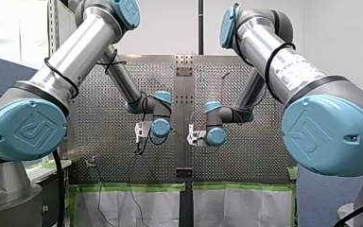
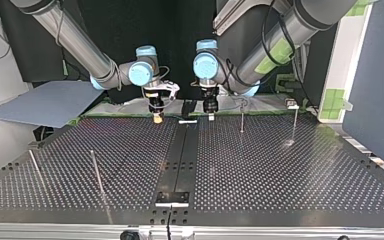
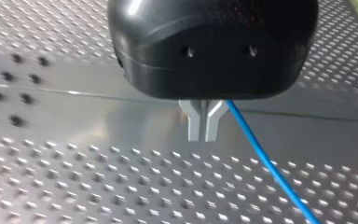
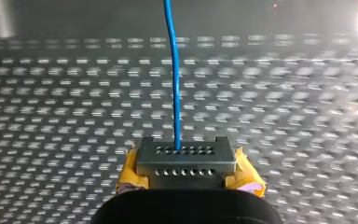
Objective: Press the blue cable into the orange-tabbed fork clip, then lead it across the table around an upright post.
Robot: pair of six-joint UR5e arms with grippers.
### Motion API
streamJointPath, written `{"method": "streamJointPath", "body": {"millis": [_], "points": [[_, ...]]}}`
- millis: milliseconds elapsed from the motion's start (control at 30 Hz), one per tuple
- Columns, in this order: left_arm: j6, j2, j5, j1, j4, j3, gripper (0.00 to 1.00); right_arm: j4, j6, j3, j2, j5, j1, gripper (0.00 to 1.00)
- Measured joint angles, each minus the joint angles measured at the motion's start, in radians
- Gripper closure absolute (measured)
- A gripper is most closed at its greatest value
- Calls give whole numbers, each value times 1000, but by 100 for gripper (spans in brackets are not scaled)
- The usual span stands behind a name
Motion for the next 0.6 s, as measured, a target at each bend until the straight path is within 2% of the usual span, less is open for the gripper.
{"method": "streamJointPath", "body": {"millis": [267, 600], "points": [[-2, 56, 0, -7, -23, 0, 100, 4, 9, -3, -74, -1, -5, 100], [-7, 123, 0, -6, -30, 2, 100, 68, 8, -15, -180, -2, -20, 100]]}}
